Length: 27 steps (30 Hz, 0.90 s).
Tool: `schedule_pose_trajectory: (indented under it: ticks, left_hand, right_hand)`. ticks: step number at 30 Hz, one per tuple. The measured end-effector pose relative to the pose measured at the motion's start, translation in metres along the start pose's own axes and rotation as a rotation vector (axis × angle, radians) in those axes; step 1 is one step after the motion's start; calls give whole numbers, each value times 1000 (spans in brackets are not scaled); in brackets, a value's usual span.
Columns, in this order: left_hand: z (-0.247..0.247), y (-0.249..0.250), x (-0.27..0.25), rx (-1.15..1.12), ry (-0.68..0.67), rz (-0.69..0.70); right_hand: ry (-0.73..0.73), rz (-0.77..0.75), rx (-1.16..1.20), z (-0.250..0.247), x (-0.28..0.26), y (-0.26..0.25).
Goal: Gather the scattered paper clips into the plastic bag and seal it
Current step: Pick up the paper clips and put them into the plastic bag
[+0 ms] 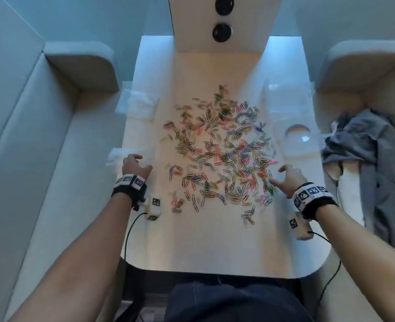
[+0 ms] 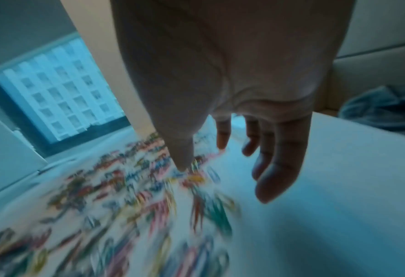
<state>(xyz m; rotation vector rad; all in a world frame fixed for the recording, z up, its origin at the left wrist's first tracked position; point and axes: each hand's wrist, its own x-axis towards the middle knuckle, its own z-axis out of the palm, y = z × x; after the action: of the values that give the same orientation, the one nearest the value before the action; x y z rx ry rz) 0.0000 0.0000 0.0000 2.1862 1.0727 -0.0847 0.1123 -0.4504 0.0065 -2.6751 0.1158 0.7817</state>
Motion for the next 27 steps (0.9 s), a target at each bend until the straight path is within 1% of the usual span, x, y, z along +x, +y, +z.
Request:
schedule_pose_trajectory:
  ticks: [2, 5, 9, 12, 14, 15, 18, 20, 23, 25, 27]
  left_hand:
    - [2, 0, 3, -15, -53, -68]
    - [9, -5, 2, 5, -109, -116]
    - [15, -7, -7, 152, -94, -96]
    - [14, -8, -13, 169, -90, -99]
    - [14, -16, -16, 105, -112, -108]
    - [14, -19, -17, 29, -134, -120]
    - [11, -20, -27, -187, -193, -119]
    - [6, -11, -35, -243, -191, -76]
    - [-4, 7, -46, -243, -207, 3]
    - [-8, 19, -53, -210, -218, 49]
    - [-10, 30, -61, -186, -219, 93]
  right_hand:
    - [6, 31, 61, 12, 0, 4]
    - [-1, -39, 61, 33, -2, 12]
    - [82, -106, 64, 49, -1, 3]
    - [136, -155, 7, 55, 1, -9]
    - [138, -183, -53, 58, 0, -19]
    - [145, -212, -74, 59, -1, -23]
    - [194, -326, -34, 62, -5, -30]
    - [238, -380, -12, 60, -6, -31]
    - [231, -416, -60, 57, -6, -35]
    - [226, -379, -6, 53, -4, -39]
    - [219, -232, 150, 47, -2, -39]
